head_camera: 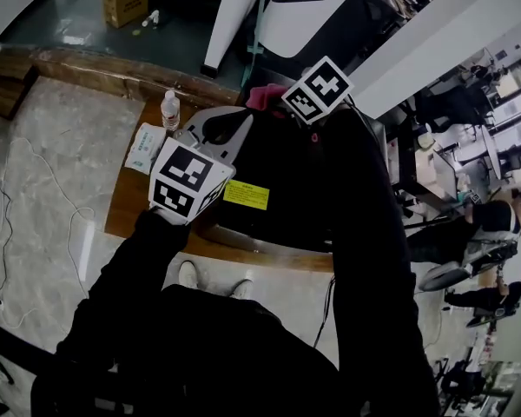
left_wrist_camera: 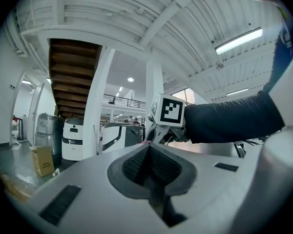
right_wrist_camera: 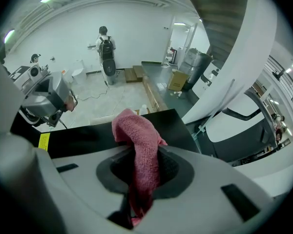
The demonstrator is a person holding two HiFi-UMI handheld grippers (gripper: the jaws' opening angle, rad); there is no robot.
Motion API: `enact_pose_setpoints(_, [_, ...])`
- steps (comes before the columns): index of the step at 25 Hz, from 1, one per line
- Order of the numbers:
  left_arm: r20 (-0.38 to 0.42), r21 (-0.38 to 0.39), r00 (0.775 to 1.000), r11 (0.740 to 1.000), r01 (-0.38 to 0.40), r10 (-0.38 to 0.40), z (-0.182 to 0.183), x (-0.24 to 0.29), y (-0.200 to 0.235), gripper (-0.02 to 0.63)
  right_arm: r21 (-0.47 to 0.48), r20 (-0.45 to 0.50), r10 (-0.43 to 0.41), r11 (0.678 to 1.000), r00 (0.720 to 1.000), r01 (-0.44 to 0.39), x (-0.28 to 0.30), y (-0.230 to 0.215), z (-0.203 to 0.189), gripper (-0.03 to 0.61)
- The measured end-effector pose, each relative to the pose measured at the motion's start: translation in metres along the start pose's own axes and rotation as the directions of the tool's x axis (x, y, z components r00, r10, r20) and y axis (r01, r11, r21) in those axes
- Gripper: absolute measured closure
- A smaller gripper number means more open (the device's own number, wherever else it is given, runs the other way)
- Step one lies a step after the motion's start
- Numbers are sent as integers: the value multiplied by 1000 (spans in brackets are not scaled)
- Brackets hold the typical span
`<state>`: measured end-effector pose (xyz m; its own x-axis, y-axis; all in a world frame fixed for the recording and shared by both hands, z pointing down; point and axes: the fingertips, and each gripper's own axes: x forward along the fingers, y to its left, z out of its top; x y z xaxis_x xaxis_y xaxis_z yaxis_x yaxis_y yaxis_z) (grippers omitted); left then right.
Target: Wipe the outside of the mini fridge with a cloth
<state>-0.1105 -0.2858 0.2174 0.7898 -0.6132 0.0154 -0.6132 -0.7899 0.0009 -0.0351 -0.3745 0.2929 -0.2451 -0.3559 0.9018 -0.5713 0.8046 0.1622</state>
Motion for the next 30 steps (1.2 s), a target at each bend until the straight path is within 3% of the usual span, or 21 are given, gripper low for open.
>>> enact_pose_setpoints(11, [-45,40,995,995,-92,94,-3,-44,-46,607,-162,-75,37,986,997,-48,-35,101,-39,515])
enact_pose_setpoints(22, [-44,95,987,984,-149,153,23,-70,-98,607,-345,-127,110,927,986,-148,-77,197,-80,515])
enact_pose_setpoints(30, [-20,122,993,986,-113,116,38,-74,-107,607,-304,-139,252,910,958,-283,-86,225,-87,509])
